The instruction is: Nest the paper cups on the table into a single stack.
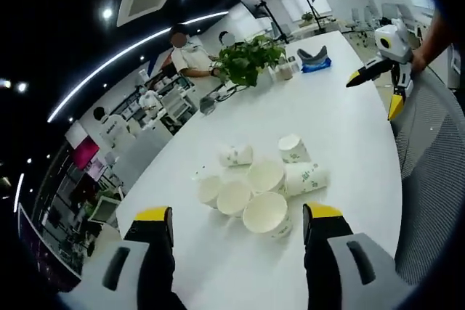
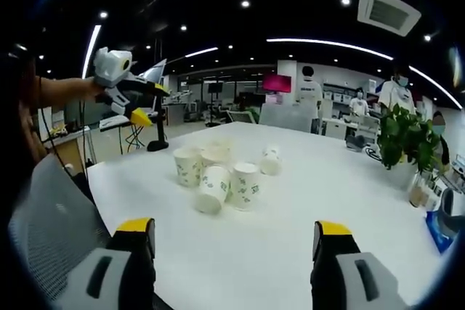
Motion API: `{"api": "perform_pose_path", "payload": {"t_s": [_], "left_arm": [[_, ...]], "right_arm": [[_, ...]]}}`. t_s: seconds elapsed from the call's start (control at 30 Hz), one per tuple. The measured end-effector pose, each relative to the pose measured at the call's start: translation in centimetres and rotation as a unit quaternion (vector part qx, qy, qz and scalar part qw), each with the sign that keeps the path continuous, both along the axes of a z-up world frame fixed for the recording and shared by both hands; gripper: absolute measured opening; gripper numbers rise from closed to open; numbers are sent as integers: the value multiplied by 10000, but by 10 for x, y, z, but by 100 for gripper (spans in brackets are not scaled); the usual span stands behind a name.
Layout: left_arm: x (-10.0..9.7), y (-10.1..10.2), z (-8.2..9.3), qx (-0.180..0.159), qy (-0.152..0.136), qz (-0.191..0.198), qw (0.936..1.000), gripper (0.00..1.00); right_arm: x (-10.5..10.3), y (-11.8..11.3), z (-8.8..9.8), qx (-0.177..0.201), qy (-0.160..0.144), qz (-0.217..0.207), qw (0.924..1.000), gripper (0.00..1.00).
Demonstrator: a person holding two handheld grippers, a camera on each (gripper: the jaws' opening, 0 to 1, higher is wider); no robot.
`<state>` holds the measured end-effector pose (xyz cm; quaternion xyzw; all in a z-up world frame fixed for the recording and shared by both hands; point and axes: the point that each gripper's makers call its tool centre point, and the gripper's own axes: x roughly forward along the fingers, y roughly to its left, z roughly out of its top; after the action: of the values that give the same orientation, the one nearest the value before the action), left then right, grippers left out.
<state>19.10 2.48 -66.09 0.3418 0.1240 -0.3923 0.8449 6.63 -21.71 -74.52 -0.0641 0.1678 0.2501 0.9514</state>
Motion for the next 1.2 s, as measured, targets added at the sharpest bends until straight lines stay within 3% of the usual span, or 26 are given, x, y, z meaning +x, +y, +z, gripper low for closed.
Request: {"api": "perform_pose_path", "payload": {"t_s": [0.17,0.5,0.83,1.2], "left_arm": [[2,-8,-6,249,93,-283,9992,71],[8,-14,-16,393,287,-519,9975,70],[12,-24,-38,589,556,-700,9943,67],[13,-35,-57,624,755,-855,9915,56]], "right_arm": [[-1,1,-1,-26,26,23,10000,91],[0,-2,-4,-26,71,15,10000,91],[-1,-2,-6,-47,119,18,9999,91],[-1,-3,-7,-70,136,-7,9999,90]]}}
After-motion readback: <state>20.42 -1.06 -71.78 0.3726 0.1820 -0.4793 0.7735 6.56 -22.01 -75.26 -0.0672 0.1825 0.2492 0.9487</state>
